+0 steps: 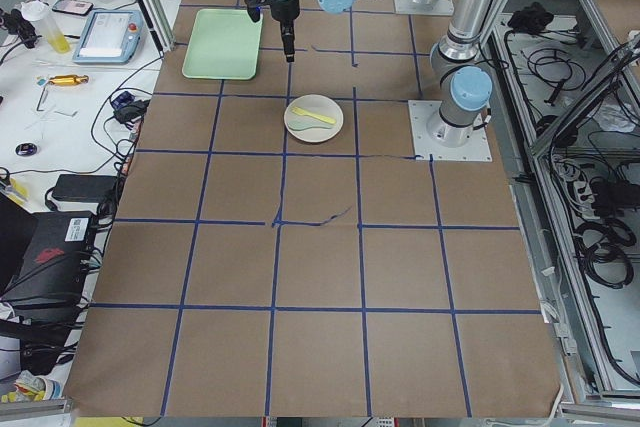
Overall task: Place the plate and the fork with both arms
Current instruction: 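Move the left gripper down beside the white plate's rim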
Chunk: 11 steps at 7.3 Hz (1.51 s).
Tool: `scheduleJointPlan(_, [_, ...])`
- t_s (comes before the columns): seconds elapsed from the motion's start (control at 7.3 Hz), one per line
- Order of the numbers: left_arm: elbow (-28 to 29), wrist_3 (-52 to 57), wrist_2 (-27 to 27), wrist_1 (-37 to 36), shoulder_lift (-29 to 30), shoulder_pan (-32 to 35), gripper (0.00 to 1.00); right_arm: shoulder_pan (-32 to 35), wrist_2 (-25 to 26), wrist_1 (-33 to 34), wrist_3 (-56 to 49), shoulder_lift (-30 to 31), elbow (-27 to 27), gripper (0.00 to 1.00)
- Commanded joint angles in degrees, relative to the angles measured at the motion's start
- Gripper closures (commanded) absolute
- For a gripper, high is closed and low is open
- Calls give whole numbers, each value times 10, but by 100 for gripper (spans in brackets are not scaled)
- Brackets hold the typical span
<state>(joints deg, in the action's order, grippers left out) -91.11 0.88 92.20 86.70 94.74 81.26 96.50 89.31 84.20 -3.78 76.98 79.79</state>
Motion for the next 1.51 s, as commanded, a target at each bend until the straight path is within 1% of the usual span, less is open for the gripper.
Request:
scheduleJointPlan(0.0, [-29,35,-3,-4,0,-43,0,0,-2,-1,0,-1,3,0])
scheduleJointPlan(0.14, [-42,73,-4,-23,4,-78,0,0,1,-2,0,0,3,0])
scheduleJointPlan(0.27, [-60,84,-7,-42,5,-102,0,0,-2,-3,0,0,3,0])
scheduleJointPlan(0.41, [-97,84,-10,-100,12,-116,0,0,0,-2,0,0,3,0])
scheduleJointPlan(0.55, [-150,96,-7,-165,17,-123,0,0,1,1,0,-1,3,0])
scheduleJointPlan(0.68, [-187,141,-6,-207,25,-134,0,0,-1,0,0,-1,4,0])
scheduleJointPlan(0.96, [-201,190,-11,-210,36,-167,12,0,0,0,0,-1,7,0])
scheduleJointPlan(1.23, [-234,213,-14,-211,57,-172,13,0,-1,1,2,0,14,0])
scheduleJointPlan(1.37, [-239,214,-27,-210,66,-172,13,1,1,1,1,0,18,0])
